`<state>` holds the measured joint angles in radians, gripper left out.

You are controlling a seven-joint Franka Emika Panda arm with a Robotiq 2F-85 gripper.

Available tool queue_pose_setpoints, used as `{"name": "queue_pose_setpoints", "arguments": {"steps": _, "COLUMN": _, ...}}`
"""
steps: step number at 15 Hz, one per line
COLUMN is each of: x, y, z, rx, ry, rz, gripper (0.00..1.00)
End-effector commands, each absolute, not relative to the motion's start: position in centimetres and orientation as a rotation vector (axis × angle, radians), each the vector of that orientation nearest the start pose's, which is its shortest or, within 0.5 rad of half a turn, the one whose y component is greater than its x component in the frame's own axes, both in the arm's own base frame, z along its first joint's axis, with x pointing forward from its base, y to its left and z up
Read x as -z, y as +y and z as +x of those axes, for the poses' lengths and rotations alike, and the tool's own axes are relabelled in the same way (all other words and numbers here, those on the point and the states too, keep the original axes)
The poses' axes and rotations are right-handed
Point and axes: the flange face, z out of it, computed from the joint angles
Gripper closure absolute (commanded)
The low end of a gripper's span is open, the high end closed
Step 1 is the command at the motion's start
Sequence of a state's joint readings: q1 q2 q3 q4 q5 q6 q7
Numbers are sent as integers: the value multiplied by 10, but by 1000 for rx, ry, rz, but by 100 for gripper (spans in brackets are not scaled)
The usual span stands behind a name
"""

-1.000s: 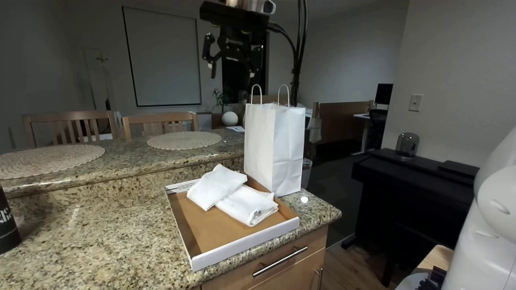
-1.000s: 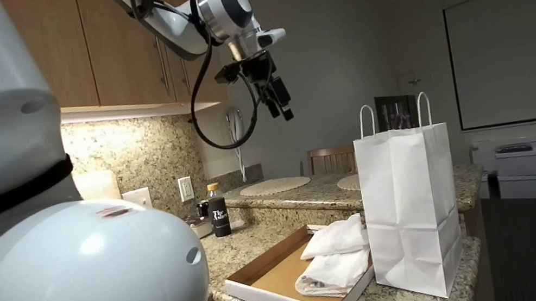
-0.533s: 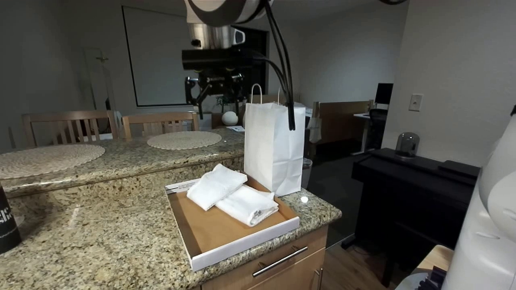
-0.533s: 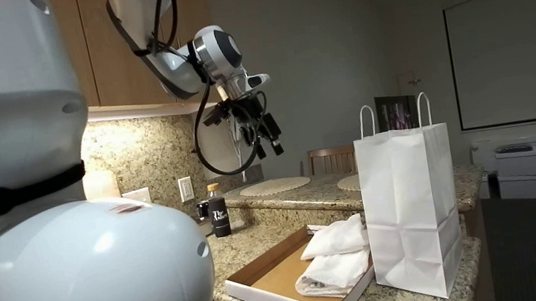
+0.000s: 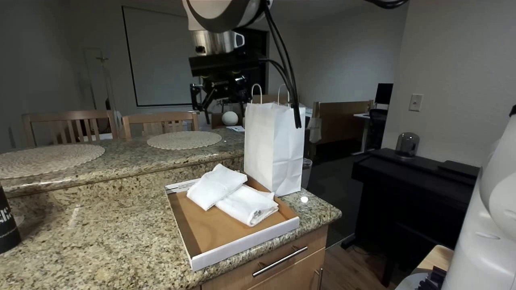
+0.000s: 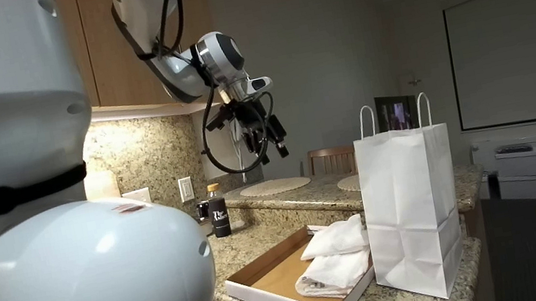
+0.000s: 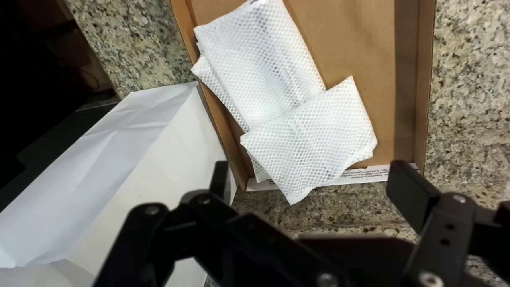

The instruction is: Put the white towels inside the white paper bag

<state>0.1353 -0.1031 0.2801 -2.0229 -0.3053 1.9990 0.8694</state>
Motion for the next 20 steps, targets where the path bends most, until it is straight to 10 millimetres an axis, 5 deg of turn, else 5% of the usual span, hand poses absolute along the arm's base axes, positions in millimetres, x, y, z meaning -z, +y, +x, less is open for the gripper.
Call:
{"name": "queue_pose_setpoints", "arguments": {"steps": 1, "x": -509, "y": 212, "z": 524, "rx": 414, "ry": 294, "rz": -3347, "gripper": 0}}
{"name": "queue_pose_setpoints", "arguments": {"steps": 5, "x": -485, "y": 247, "z": 568, "rx": 350, "ry": -38, "rz": -3377, "gripper": 0}}
{"name": "queue_pose_setpoints", "arguments": {"steps": 9, "x": -432, "y": 265, "z": 597, "rx": 261, "ry": -349, "rz": -3440, "gripper": 0}}
{"name": "queue_pose_setpoints", "arguments": {"steps": 15, "x": -350, "y": 244, "z": 625, "rx": 182, "ry": -209, "rz": -3475, "gripper": 0}}
{"name": "queue_pose_setpoints", "arguments": {"steps": 20, "x": -316, "y": 265, "z": 634, "rx": 301, "ry": -241, "rz": -3474, "gripper": 0}}
